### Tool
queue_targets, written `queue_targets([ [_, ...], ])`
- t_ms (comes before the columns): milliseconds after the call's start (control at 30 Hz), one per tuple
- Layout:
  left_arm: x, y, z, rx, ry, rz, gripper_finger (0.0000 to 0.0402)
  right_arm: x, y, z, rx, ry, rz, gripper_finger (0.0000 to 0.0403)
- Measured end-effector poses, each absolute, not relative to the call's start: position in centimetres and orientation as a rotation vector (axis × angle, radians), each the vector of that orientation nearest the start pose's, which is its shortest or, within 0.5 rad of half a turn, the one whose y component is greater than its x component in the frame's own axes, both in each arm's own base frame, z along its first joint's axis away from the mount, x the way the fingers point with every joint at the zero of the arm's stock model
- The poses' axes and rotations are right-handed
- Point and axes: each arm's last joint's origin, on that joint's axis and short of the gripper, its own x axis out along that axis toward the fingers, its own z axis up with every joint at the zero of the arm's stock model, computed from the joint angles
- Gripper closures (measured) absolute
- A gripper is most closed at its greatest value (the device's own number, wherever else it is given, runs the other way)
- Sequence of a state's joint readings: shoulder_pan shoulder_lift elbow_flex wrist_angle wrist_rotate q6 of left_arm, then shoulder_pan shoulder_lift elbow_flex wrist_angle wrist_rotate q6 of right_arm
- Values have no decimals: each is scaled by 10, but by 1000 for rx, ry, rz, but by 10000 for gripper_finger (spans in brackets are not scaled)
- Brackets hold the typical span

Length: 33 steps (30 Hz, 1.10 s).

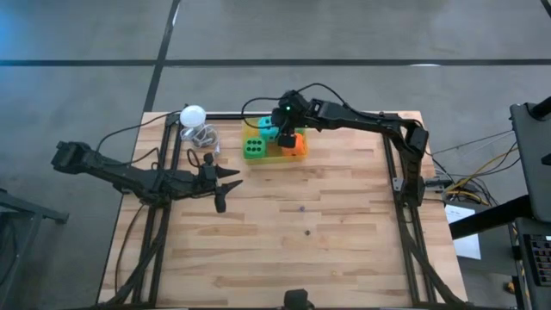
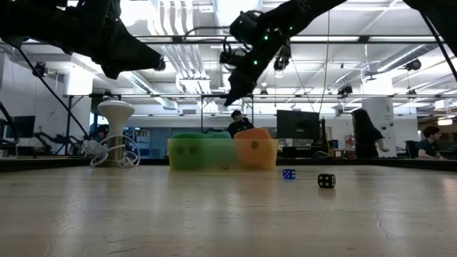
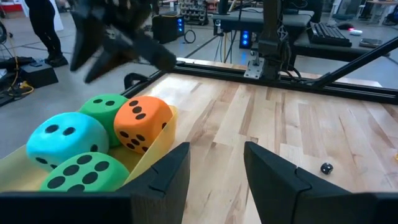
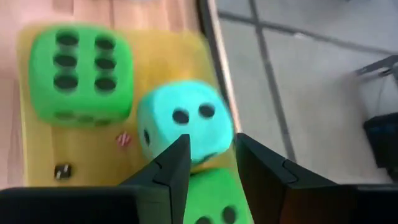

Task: Pick & Place Dice
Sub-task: Put the blue small die into the yellow bin

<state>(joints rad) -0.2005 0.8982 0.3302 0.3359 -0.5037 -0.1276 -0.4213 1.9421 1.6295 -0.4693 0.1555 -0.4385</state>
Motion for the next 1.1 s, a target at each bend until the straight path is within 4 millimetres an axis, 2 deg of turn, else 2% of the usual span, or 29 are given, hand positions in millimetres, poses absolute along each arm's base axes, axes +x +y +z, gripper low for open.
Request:
queue_targets([
  [133, 184, -23, 207, -46, 199, 315, 246, 396, -180, 276, -288, 806, -338, 303],
  [433, 184, -23, 207, -48, 198, 315, 246, 396, -178, 271, -214, 821, -311, 369],
  [567, 184, -23, 207, -48, 198, 315, 246, 388, -168, 273, -133, 870, -210, 389],
  [800, 184, -23, 208, -49, 197, 314, 245, 371, -126, 292, -45, 973, -127, 376],
  [900, 184, -23, 208, -49, 195, 314, 244, 370, -100, 297, -24, 1006, -86, 355],
  [1100, 184, -23, 207, -58, 198, 306, 246, 373, -48, 292, 29, 1073, -16, 295],
])
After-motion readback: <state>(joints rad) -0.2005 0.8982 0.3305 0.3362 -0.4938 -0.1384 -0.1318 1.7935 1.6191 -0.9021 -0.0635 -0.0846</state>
